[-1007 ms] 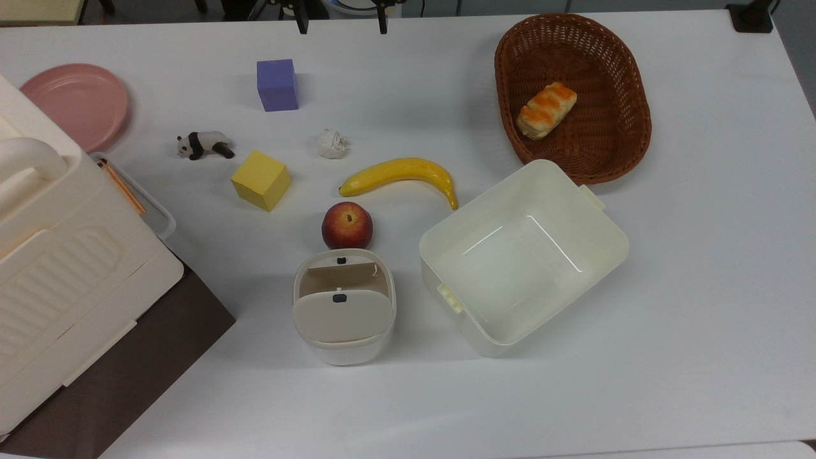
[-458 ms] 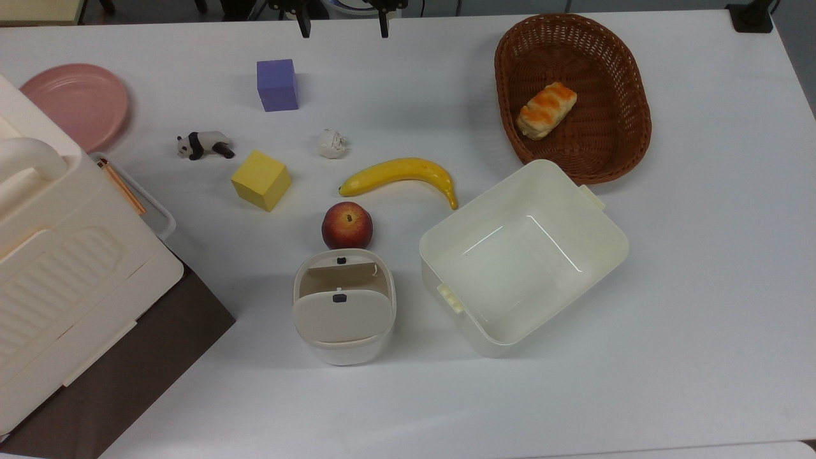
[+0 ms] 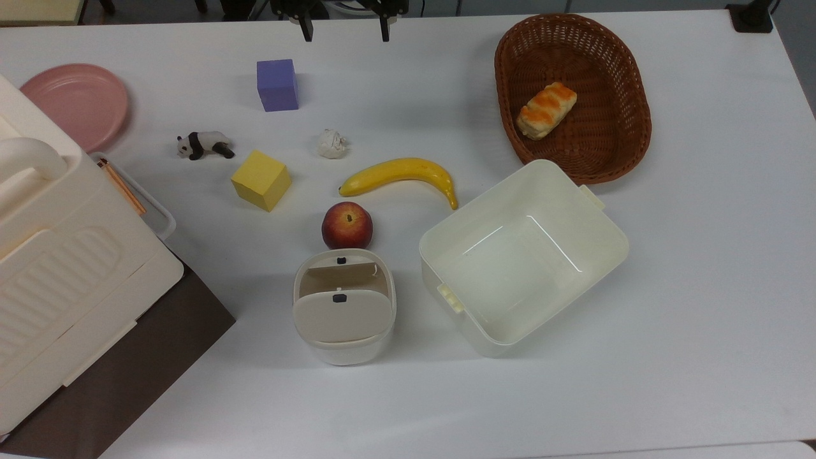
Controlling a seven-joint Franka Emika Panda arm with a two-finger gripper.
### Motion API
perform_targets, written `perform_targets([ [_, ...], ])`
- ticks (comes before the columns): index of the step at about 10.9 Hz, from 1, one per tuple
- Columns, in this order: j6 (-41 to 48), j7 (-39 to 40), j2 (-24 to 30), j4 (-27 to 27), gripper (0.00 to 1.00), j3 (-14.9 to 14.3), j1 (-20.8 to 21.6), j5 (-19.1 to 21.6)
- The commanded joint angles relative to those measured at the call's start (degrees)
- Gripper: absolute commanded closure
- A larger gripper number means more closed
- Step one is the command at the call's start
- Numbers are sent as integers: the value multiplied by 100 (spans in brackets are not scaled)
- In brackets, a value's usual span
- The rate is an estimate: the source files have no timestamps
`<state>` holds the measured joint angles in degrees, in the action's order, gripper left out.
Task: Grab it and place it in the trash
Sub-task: 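Move the open gripper down over the white crumpled paper ball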
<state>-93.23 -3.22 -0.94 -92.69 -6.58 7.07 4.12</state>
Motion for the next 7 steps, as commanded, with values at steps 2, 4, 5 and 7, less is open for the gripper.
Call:
perform_targets([
  [2,-726,50,627,-1281,0,-19,110,18],
  [4,-1459,6,1015,-2101,0,-27,119,-17],
  [5,-1635,-73,1042,-2234,0,-19,119,-121],
  [7,-2092,-126,1113,-2682,0,-27,207,-341],
])
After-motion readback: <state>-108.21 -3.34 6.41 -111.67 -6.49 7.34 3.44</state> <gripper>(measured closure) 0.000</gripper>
